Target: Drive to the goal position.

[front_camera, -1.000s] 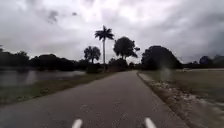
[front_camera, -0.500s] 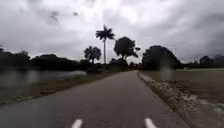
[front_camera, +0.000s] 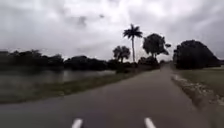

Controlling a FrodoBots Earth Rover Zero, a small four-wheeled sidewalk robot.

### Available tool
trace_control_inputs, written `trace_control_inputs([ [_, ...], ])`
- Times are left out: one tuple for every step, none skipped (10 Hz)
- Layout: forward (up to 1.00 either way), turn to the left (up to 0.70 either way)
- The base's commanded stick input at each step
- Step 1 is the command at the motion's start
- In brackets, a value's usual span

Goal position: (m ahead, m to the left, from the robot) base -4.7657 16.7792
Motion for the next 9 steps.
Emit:
trace_control_inputs([
  [0.05,0.50],
  [0.05,0.50],
  [0.05,0.50],
  [0.05,0.50],
  [0.05,0.50],
  [0.05,0.50],
  [0.05,0.50],
  [0.05,0.50],
  [0.05,0.50],
])
